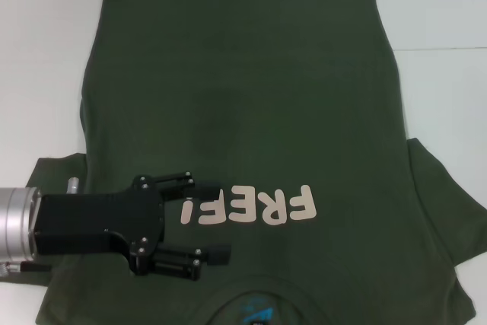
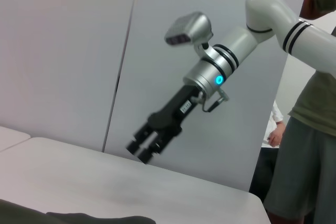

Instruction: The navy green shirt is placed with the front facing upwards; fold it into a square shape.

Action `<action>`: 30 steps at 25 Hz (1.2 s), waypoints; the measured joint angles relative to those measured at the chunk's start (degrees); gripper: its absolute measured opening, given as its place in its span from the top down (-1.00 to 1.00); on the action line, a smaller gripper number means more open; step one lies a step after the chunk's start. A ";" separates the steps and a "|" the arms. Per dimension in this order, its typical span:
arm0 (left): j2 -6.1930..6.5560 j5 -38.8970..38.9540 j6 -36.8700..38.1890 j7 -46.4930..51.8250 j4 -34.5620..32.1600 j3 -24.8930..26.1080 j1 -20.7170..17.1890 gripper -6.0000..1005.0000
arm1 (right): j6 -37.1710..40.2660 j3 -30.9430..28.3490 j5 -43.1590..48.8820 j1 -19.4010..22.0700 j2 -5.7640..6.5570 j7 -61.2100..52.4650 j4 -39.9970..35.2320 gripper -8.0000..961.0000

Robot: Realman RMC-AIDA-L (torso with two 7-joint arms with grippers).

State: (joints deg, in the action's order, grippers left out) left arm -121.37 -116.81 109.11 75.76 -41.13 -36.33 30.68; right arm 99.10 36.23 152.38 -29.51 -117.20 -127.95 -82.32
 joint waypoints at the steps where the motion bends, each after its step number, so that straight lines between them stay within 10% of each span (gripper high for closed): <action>1: 0.00 0.01 -0.02 -0.01 0.00 0.03 0.00 -0.84 | 0.69 0.09 3.26 -0.57 0.00 -0.71 0.00 -0.57; 30: -0.09 -0.03 -1.45 0.01 1.25 -0.13 1.22 -0.83 | -8.73 5.22 15.09 -4.92 -0.84 -6.45 19.17 -0.56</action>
State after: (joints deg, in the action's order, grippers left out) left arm -121.46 -116.84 107.65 75.77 -39.88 -36.46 31.90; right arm 90.37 41.45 167.47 -34.43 -118.04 -134.40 -63.14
